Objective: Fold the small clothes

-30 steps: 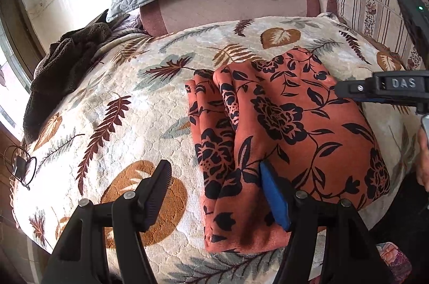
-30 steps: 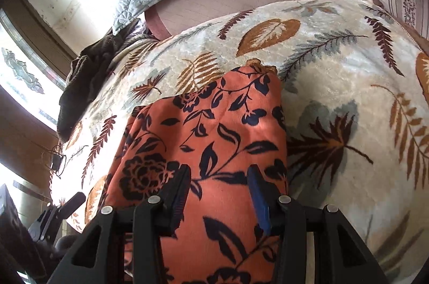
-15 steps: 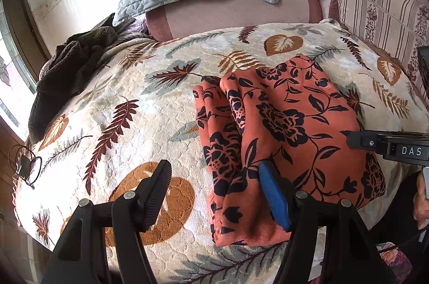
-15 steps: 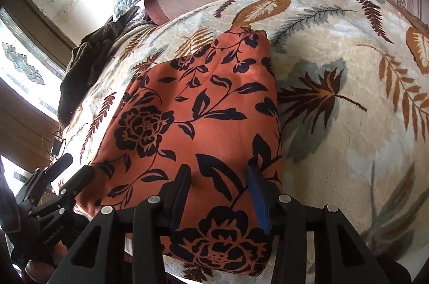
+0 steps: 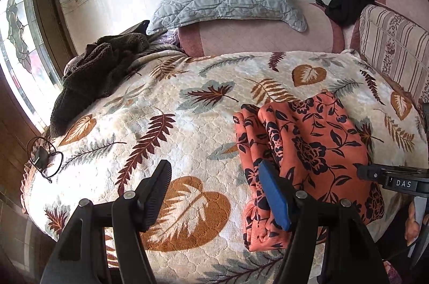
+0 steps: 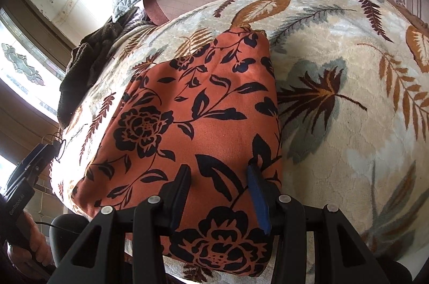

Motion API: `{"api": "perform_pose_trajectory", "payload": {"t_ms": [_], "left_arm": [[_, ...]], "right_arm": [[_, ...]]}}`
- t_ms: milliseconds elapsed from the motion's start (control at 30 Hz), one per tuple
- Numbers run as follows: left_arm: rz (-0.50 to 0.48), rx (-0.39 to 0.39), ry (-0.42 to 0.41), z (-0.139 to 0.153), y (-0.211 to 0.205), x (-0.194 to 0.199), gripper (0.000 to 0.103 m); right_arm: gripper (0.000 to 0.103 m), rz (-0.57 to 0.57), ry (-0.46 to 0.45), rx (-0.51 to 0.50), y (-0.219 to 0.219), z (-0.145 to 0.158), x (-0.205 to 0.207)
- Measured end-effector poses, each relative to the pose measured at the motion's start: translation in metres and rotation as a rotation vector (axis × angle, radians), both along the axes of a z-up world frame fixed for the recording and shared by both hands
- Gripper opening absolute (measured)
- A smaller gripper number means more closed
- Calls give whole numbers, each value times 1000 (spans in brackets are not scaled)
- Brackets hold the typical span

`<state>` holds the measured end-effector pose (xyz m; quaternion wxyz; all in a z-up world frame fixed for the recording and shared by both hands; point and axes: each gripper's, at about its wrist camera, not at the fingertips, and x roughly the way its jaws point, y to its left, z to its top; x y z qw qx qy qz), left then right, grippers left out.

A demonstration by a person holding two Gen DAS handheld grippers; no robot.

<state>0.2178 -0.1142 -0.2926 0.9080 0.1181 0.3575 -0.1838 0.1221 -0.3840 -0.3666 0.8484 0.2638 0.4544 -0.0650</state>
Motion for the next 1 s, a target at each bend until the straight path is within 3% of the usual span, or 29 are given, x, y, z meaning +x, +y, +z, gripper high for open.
{"api": "perform_pose_trajectory", "payload": {"t_ms": [833,933,1000], "left_arm": [[-9,-5,-46,14,0,-5,68],[-31,-6,-7,9,-3,1,70],[-57,-7,79,-5,-7,14,74]], "right_arm": [[48,-3,-1,14,-3,-1,1],[48,-3,-3,21,-4,0,0],[48,-9,-25,46,-7,5,-2]]}}
